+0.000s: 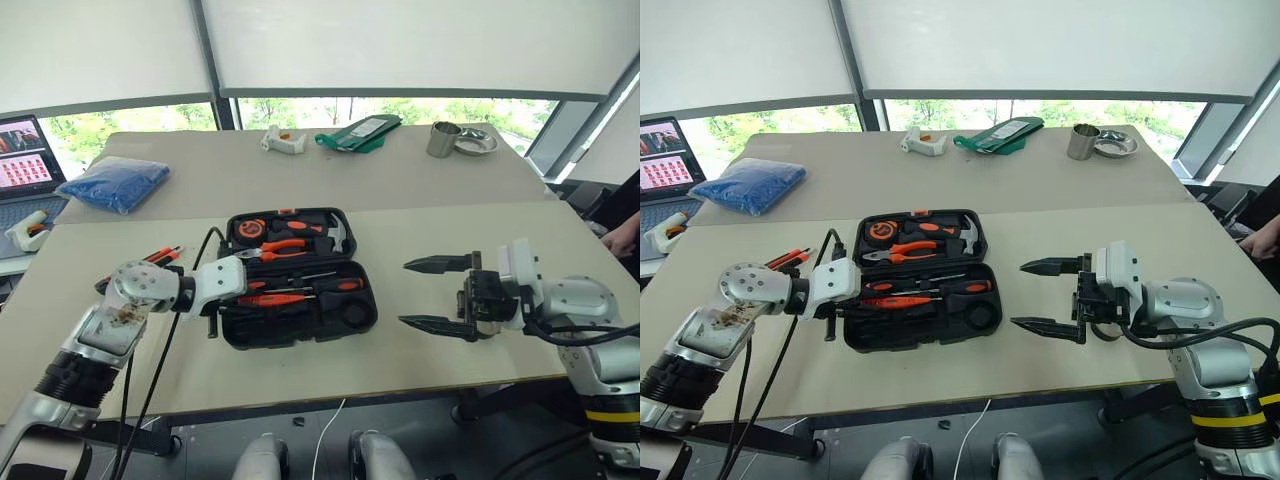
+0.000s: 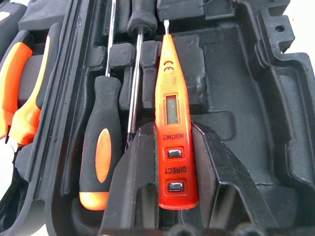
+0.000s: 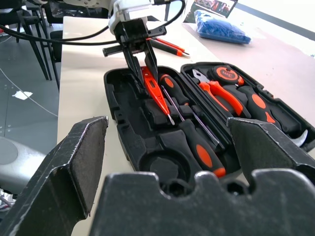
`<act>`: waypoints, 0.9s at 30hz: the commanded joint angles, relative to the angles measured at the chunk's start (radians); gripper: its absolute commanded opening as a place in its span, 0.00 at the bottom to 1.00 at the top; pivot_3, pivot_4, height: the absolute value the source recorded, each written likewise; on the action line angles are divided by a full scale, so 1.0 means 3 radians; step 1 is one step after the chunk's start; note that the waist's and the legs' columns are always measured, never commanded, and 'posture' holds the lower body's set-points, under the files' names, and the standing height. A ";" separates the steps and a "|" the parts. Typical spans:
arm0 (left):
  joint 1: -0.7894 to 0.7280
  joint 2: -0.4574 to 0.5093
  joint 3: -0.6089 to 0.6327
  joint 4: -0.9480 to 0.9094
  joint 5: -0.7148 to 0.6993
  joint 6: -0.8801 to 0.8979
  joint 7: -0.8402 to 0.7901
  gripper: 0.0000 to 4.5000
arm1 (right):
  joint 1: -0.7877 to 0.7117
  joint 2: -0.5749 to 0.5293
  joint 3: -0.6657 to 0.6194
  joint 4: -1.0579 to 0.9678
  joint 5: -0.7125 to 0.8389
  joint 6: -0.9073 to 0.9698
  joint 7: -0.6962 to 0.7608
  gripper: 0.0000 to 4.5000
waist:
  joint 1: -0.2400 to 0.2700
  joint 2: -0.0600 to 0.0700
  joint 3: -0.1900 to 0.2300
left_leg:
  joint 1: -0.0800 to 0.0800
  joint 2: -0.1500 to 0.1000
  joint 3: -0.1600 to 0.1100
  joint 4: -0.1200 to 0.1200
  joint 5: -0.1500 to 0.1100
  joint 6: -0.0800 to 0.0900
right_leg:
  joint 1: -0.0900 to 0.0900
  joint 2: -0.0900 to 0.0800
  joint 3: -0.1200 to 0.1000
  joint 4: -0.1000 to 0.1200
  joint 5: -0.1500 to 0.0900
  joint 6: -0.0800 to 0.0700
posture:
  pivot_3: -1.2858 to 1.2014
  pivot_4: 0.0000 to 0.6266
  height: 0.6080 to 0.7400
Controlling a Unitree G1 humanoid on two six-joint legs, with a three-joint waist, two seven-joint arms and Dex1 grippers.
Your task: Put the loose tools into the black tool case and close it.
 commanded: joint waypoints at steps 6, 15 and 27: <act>0.0024 0.0110 -0.0035 0.0184 0.0209 -0.0092 -0.0078 0.11 | 0.0000 -0.0031 -0.0092 -0.0082 0.0050 0.0020 -0.0024 1.00 | -0.0003 0.0000 0.0000 | 0.0004 0.0000 -0.0003 0.0000 0.0000 0.0000 | 0.0002 0.0001 0.0002 0.0002 0.0001 0.0001 | 0.52 0.24 1.00; -0.0108 0.0155 -0.0154 0.0442 0.0444 -0.0373 -0.0164 0.11 | -0.0036 -0.0011 -0.0040 -0.0052 0.0041 0.0027 -0.0004 1.00 | -0.0006 0.0000 0.0000 | 0.0012 0.0000 -0.0002 0.0000 0.0000 0.0000 | 0.0006 0.0002 0.0005 0.0006 0.0000 0.0000 | 0.52 0.24 1.00; -0.0058 0.0093 -0.0093 0.0550 0.0332 -0.0221 -0.0227 0.11 | -0.0104 0.0029 0.0017 0.0028 0.0010 -0.0011 0.0029 1.00 | -0.0019 0.0001 -0.0002 | 0.0018 0.0001 -0.0001 0.0000 0.0001 0.0000 | 0.0007 0.0004 0.0007 0.0010 0.0000 0.0001 | 0.52 0.24 1.00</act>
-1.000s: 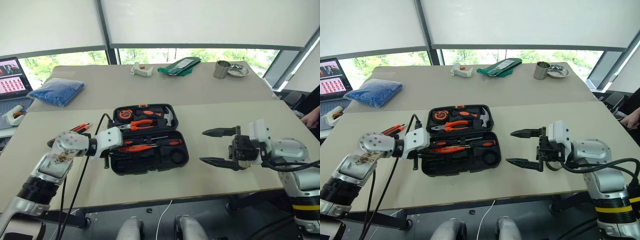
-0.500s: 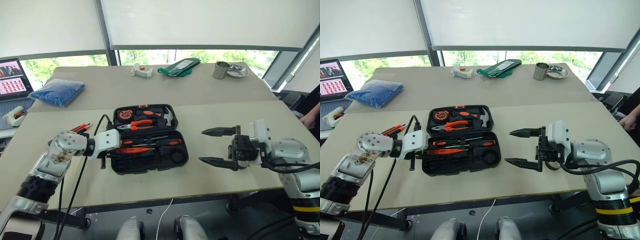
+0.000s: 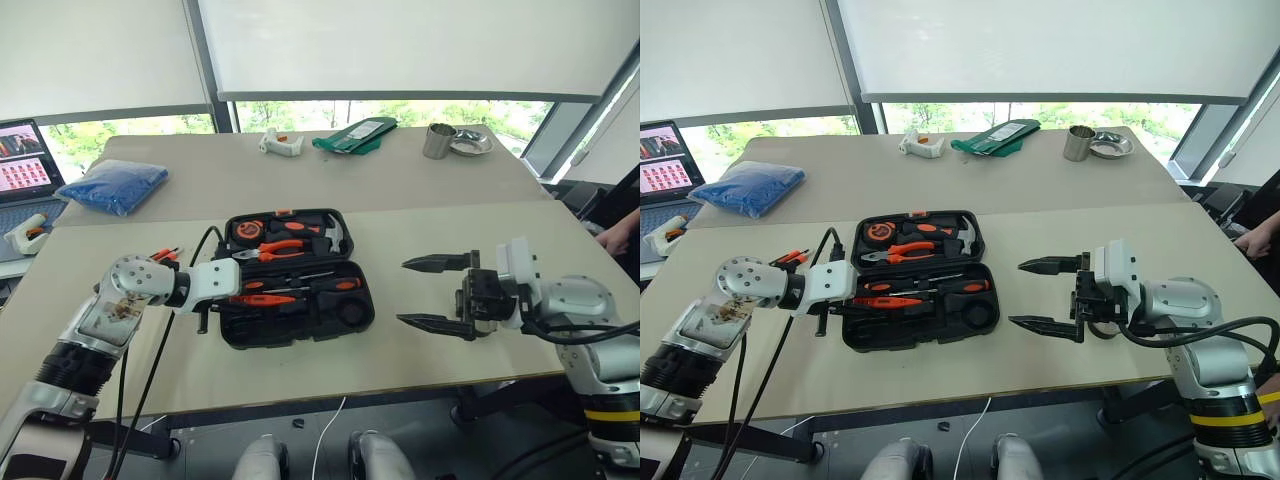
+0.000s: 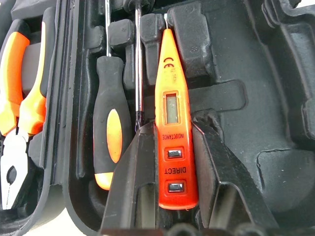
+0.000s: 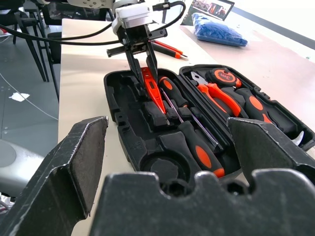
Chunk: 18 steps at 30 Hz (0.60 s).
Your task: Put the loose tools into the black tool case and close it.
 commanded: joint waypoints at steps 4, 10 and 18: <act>0.0145 0.0044 0.0033 0.0096 -0.0048 0.0314 -0.0096 0.11 | -0.0084 0.0024 -0.0004 0.0010 -0.0001 -0.0039 0.0028 1.00 | -0.0021 0.0000 0.0000 | 0.0003 0.0001 -0.0001 0.0000 0.0000 0.0000 | 0.0000 0.0001 0.0001 0.0002 0.0000 0.0000 | 0.52 0.24 1.00; 0.0047 -0.0014 0.0169 0.0128 -0.0094 -0.0030 0.0048 0.59 | -0.0116 0.0049 0.0012 0.0059 -0.0024 -0.0074 0.0034 1.00 | -0.0028 0.0000 0.0000 | 0.0004 0.0001 -0.0001 0.0000 0.0000 0.0000 | 0.0000 0.0001 0.0002 0.0003 0.0000 0.0000 | 0.52 0.24 1.00; -0.0024 -0.0147 0.0509 0.0090 -0.0587 0.0047 -0.0079 0.74 | -0.0210 0.0067 0.0027 0.0173 -0.0056 -0.0117 0.0070 1.00 | 0.0000 0.0000 0.0000 | -0.0007 -0.0001 0.0002 0.0001 0.0000 0.0000 | -0.0003 -0.0001 0.0000 -0.0002 0.0006 0.0009 | 0.52 0.24 1.00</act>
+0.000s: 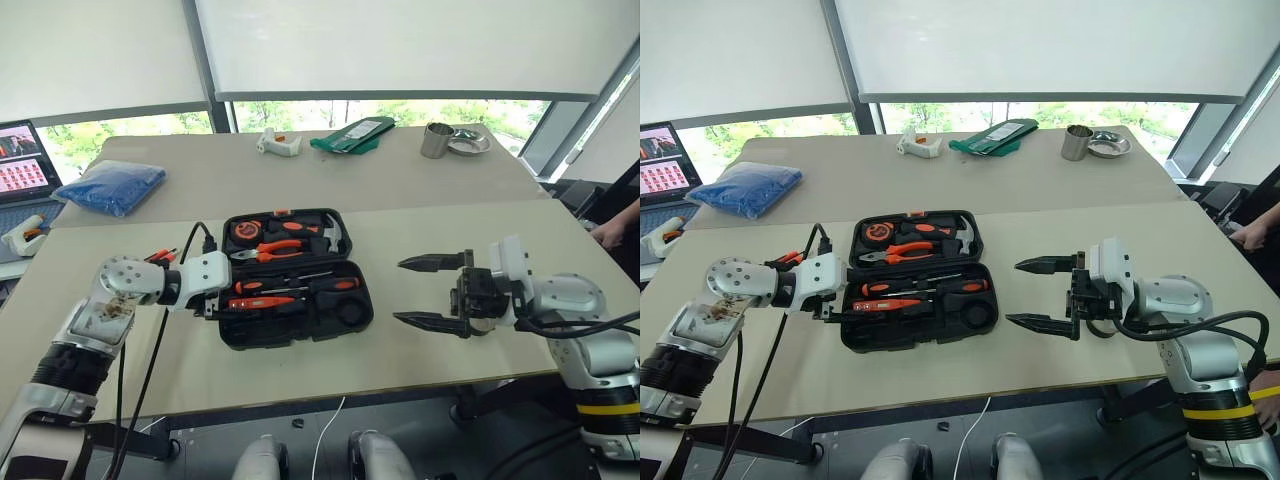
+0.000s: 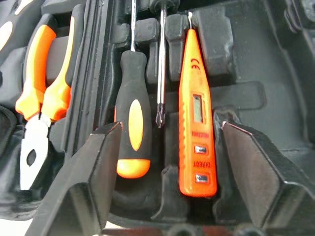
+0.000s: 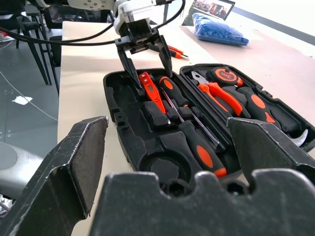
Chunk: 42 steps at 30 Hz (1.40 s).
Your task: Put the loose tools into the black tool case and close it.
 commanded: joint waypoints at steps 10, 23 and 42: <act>0.0286 -0.0439 0.0266 -0.0161 -0.0295 0.0331 0.0334 0.00 | -0.0003 0.0109 -0.0064 -0.0065 -0.0055 -0.0110 -0.0058 1.00 | 0.0020 -0.0001 0.0000 | -0.0001 -0.0001 0.0006 0.0002 0.0000 0.0000 | 0.0001 0.0000 -0.0001 0.0000 0.0005 0.0009 | 0.52 0.24 1.00; 0.0332 -0.0572 0.0005 0.0048 -0.0015 0.0283 0.0366 0.00 | 0.0039 0.0189 -0.0048 -0.0084 -0.0089 -0.0128 -0.0117 1.00 | 0.0020 0.0001 -0.0001 | 0.0002 -0.0001 0.0004 0.0004 0.0000 0.0000 | 0.0004 0.0000 0.0000 0.0001 0.0005 0.0007 | 0.52 0.24 1.00; 0.1065 -0.0778 0.1162 -0.0643 -0.0977 0.0092 0.0781 0.22 | 0.0088 0.0361 -0.0239 0.0048 -0.0073 -0.0433 -0.0303 1.00 | -0.0032 0.0011 -0.0009 | 0.0016 0.0005 -0.0003 -0.0002 0.0000 0.0000 | 0.0010 0.0003 0.0002 0.0003 0.0004 0.0005 | 0.52 0.24 1.00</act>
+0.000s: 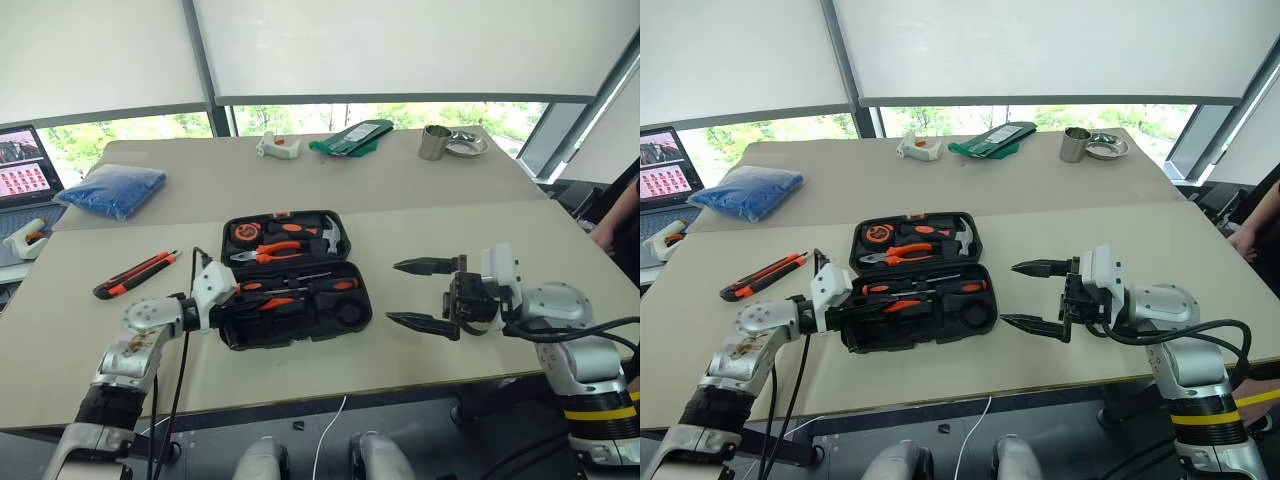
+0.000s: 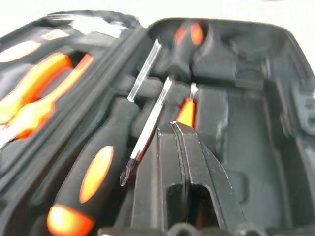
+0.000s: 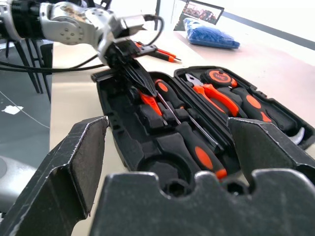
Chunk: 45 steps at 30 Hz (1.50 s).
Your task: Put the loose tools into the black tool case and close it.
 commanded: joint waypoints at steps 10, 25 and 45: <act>0.1728 -0.0166 0.1990 -0.0505 -0.0639 -0.0168 0.0780 0.99 | 0.0230 0.0347 -0.0171 -0.0158 -0.0002 -0.0363 -0.0293 1.00 | -0.0015 -0.0004 0.0002 | -0.0010 0.0002 0.0000 -0.0001 -0.0001 0.0000 | -0.0007 -0.0008 0.0000 -0.0007 -0.0011 -0.0017 | 0.52 0.24 1.00; 0.1299 0.0172 0.1928 -0.0207 -0.0554 0.0553 0.1475 0.99 | 0.0368 0.0553 -0.0177 -0.0588 0.0127 -0.0255 -0.0766 1.00 | 0.0098 -0.0008 0.0001 | -0.0007 0.0002 -0.0002 0.0000 -0.0020 -0.0033 | -0.0012 -0.0017 -0.0013 -0.0010 -0.0012 -0.0016 | 0.52 0.24 1.00; -0.1899 0.0935 0.0216 0.3343 0.0902 0.0458 0.1102 0.99 | 0.0697 0.0353 -0.0323 -0.0992 0.0165 -0.0105 -0.1070 1.00 | 0.0004 -0.0021 0.0000 | -0.0019 -0.0003 0.0029 -0.0003 -0.0014 -0.0006 | -0.0008 -0.0002 -0.0007 -0.0007 -0.0011 0.0006 | 0.52 0.24 1.00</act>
